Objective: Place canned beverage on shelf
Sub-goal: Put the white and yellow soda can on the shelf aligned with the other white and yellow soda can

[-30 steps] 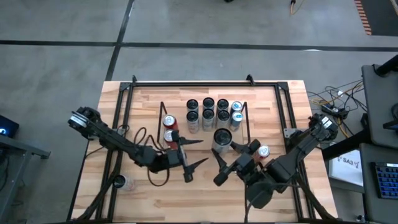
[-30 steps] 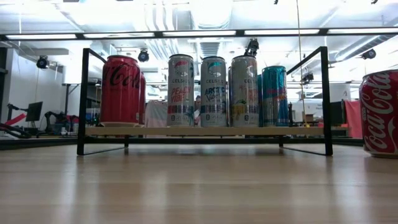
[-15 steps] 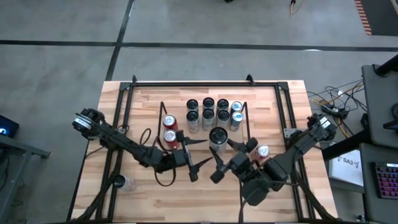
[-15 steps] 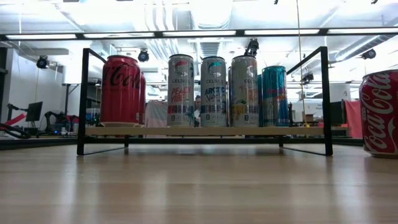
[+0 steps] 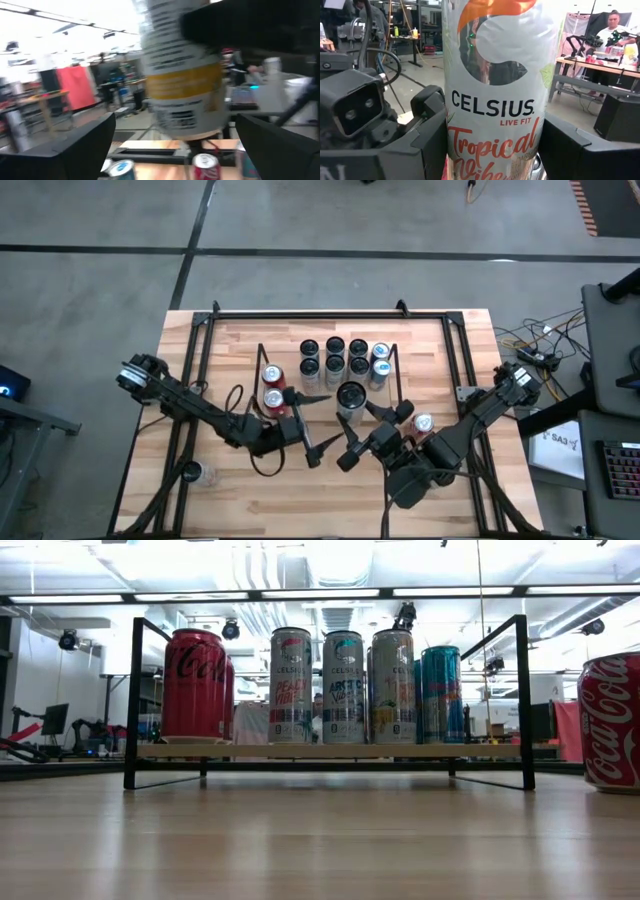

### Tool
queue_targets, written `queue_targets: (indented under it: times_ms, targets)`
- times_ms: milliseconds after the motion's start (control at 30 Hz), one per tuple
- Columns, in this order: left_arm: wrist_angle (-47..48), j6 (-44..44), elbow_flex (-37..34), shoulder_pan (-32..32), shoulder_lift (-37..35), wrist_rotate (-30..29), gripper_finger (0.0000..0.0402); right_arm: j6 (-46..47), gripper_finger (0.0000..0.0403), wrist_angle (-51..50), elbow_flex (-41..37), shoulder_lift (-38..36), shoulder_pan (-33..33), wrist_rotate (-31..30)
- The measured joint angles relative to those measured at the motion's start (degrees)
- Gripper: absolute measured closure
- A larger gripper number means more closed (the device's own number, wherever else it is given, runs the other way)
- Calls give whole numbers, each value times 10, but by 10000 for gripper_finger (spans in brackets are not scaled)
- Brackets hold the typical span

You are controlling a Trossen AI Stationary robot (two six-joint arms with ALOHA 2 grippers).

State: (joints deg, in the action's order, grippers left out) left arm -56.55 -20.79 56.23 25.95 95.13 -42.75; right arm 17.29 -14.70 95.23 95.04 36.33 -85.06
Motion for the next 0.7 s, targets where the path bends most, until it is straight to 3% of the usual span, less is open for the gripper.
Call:
queue_targets:
  times_ms: [100,700]
  targets:
    - [2,5,0,0,0,26,11,8,171,0,-5,0,-5,6]
    - [12,64,0,-26,12,49,12,23,171,22,-12,32,-35,40]
